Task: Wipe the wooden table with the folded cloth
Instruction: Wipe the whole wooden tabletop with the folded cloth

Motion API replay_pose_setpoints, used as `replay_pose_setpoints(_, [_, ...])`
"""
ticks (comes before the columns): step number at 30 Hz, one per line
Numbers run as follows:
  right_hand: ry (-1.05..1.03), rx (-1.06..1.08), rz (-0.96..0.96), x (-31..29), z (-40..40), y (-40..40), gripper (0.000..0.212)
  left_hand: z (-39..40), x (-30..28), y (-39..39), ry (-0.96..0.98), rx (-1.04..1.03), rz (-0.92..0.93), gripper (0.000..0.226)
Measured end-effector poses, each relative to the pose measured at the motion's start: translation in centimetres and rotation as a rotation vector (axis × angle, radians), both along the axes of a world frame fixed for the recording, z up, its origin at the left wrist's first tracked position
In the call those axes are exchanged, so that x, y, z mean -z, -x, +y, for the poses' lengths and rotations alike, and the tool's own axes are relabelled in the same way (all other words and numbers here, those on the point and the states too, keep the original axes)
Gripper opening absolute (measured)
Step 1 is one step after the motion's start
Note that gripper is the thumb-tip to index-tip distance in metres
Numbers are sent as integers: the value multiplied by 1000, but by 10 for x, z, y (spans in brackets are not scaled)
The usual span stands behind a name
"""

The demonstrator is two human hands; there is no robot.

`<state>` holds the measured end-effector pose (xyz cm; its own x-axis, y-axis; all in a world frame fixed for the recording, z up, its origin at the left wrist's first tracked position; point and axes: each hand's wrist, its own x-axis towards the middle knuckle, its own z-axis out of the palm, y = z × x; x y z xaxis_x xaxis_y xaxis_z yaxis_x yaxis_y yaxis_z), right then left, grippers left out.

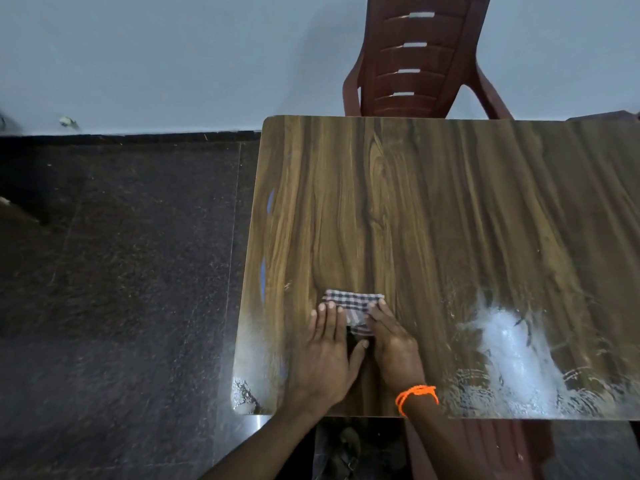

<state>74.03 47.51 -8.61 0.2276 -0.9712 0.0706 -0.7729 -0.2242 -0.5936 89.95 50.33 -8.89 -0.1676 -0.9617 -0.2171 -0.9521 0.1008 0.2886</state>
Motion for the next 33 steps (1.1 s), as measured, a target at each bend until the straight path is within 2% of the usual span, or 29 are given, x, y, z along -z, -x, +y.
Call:
replay_pose_setpoints(3, [22,62,-27,1,-31,1,48,-37,-2,1,42,51,-10,80])
replay_pose_setpoints(8, [-10,-8,42,-5,-52,-36,39,-56,-4,-32,71,45,-103,80])
replay_pose_setpoints(14, [19,-167,52,-4,9,-65,42,21,2,-66,102,-41,-92,77])
replay_pose_setpoints(18, [34,-260,68,0,65,-49,53,90,4,-52,56,-66,-63,78])
replay_pose_setpoints(23, [-43,-181,115,1,100,0,67,110,-2,-3,-38,-14,-40,84])
replay_pose_setpoints(28, [-63,-16,79,-12,67,0,52,69,-7,2,-3,61,-108,83])
replay_pose_setpoints(33, [-45,-113,127,-19,50,-41,41,58,-6,-34,-13,39,-232,79])
